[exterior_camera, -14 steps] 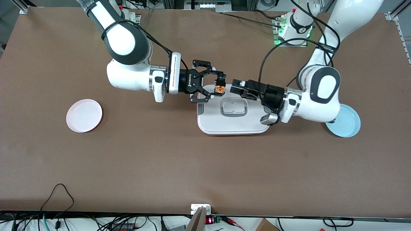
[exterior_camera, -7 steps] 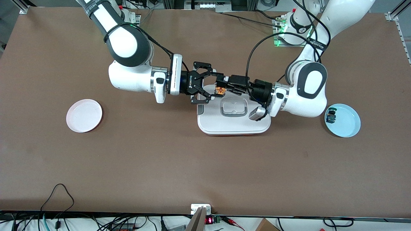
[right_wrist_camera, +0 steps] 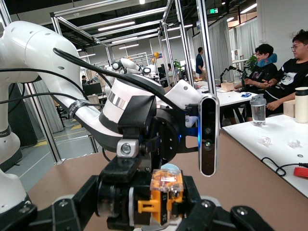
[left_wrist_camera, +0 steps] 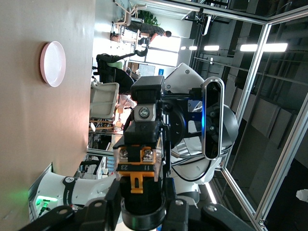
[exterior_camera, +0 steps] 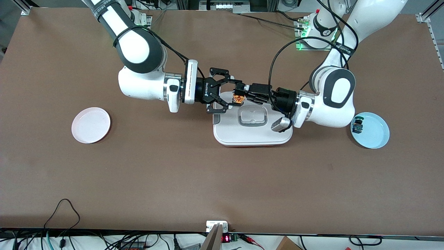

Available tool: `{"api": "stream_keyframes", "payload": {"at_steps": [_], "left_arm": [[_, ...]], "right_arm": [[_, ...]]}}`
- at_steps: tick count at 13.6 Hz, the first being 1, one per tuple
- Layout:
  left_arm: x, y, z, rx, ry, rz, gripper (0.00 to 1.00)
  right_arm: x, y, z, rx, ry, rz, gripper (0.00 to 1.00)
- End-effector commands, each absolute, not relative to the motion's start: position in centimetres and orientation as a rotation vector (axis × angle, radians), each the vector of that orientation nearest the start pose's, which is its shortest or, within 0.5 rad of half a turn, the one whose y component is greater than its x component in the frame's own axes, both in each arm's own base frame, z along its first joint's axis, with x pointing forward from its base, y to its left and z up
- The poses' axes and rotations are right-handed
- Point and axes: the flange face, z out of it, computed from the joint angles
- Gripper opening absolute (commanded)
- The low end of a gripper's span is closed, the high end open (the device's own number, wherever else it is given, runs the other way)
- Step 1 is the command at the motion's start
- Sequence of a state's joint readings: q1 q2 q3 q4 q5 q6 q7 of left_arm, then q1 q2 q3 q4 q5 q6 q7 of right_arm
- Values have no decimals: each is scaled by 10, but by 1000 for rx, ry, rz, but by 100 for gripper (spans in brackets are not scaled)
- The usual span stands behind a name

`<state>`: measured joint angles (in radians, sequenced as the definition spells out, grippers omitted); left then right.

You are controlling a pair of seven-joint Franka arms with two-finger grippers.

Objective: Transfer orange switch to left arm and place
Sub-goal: 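Open the right gripper and withdraw it while the left gripper holds the switch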

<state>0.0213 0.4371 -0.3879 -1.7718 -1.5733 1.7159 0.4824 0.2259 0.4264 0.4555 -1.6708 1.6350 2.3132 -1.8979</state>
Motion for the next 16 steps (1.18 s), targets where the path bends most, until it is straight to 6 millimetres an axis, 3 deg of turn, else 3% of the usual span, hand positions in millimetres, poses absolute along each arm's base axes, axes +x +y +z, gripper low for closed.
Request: {"api": "stream_keyframes", "payload": {"at_steps": [1,3,4,5,6,11,16], "left_arm": [[589,-277,391,1482,-40,-239,21],[591,-271,392,1481,-34,-236,19],[591,-271,392,1481,-34,-240,19],[590,-271,392,1480,-35,-253,19],[587,-271,391,1471,-46,-271,20],[588,-267,390,1511,-69,-280,19],[587,-244,375,1691,-185,-309,20]], "right_arm": [[555,422,439,-1404,-1117,-1051,0],[556,422,431,-1411,-1109,-1040,2],[556,422,431,-1411,-1113,-1043,15],[558,421,431,-1411,-1111,-1047,68],[559,419,431,-1411,-1108,-1047,100],[564,413,432,-1417,-1091,-1041,100],[594,355,442,-1290,-1076,-1022,100]]}}
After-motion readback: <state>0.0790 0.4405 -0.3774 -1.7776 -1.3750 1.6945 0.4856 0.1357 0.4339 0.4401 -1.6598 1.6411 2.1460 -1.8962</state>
